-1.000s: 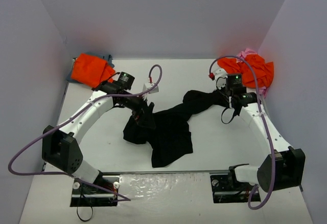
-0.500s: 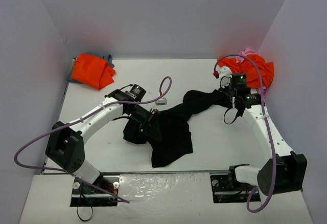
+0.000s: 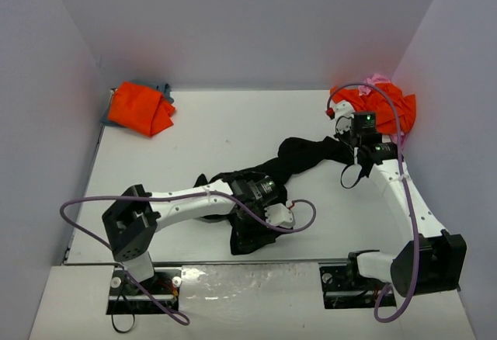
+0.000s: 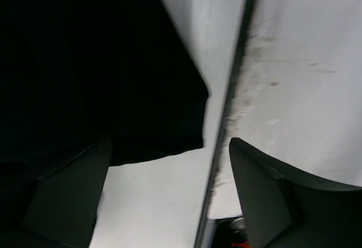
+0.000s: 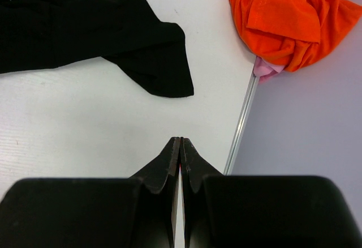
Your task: Fold and stack the t-shirts
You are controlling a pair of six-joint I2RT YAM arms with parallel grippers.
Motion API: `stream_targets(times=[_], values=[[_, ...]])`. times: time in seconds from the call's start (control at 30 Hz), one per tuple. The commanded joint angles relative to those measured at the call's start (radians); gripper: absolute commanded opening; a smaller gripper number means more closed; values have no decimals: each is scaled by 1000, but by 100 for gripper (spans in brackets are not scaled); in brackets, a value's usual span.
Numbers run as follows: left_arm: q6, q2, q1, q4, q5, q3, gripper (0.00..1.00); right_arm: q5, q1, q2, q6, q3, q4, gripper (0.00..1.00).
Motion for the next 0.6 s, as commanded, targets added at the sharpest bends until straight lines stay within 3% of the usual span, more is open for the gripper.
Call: stream_targets(times=[0.0,0.13,0.57], values=[[24,15,-54,47,-375,-12,87,41,-8,-8,-10,37,58,0],[-4,81,-83,76,-473,5,97,50,-10,-14,-12,23,61,0],[-24,78,-117,75,-511,97,97,76,-15,-28,-28,-26,89,0]])
